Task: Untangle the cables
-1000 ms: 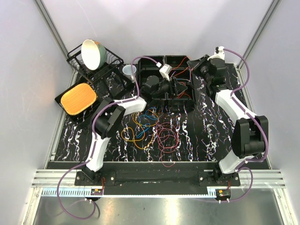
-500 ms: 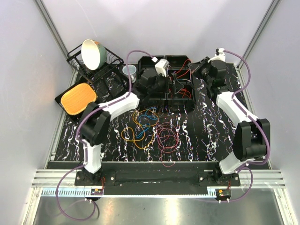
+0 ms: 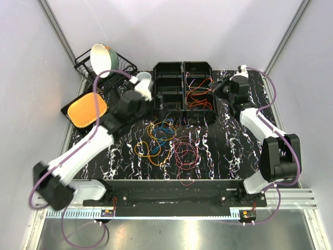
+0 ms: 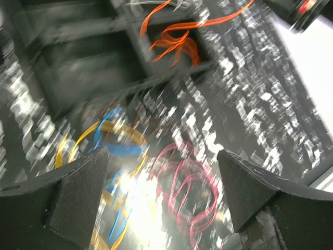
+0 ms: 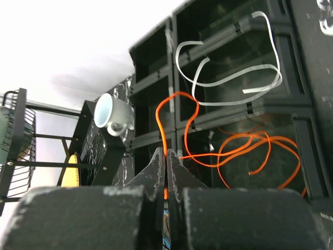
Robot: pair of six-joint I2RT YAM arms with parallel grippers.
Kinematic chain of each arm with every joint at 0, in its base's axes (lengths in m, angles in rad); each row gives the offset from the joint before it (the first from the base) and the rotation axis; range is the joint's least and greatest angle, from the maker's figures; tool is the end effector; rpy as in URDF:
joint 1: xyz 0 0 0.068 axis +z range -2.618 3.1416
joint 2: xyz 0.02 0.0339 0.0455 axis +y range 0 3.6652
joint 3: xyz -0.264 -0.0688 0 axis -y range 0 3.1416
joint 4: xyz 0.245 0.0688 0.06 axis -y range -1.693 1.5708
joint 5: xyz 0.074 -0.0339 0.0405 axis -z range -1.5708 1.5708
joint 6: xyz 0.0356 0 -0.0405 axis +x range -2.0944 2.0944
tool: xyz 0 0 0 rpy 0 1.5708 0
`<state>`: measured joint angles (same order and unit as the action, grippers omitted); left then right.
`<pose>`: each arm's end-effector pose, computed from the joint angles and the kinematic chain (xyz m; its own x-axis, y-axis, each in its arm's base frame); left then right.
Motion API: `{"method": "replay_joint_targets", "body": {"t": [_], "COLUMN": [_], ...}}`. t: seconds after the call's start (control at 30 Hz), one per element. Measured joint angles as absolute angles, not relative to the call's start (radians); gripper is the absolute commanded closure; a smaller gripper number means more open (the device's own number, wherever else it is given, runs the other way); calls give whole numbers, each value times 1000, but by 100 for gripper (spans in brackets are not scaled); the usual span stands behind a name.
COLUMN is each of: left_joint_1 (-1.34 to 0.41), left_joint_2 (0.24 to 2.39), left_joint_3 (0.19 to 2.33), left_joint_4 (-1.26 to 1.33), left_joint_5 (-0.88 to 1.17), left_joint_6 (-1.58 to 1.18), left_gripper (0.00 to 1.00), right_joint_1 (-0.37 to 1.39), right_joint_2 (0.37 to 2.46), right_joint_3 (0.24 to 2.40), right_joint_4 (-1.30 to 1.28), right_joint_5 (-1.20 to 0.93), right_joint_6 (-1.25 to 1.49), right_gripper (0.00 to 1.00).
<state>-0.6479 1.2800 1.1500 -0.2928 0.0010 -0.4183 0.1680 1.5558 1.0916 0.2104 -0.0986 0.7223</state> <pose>0.2352 -0.1780 0.3492 -0.5444 -0.0974 -0.8331 0.4192 0.8287 -0.3708 0.3621 0.0650 0.2940 -0.3579 0.6066 -0.7099 -0.0317 0.7519 0.6585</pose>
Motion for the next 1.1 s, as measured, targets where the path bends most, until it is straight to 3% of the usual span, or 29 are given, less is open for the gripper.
{"method": "replay_joint_targets", "body": {"t": [0.2,0.4,0.83,1.03,1.1], "left_joint_1": [-648,-648,-648,-648,-648], "left_joint_2": [973,800,669,641,636], "left_joint_3": [1001,913,778,776,775], "left_joint_4": [-513,-669,-732,-731,-731], "left_joint_5": [-77,-131,-196,-200,-200], "left_joint_6": [-439,-458,-452,-449,-449], "left_gripper": [12,12,12,12,12], "right_joint_1": [168,168,171,171,172], "right_joint_2": [1558,1592,1655,1731,1757], "right_joint_3": [1052,1032,1011,1123,1173], "right_joint_4": [179,130,-6,-78,-99], "right_joint_5": [-99,-101,-88,-97,-97], "right_joint_6": [751,771,778,749,737], "right_gripper": [100,100,100,100,96]}}
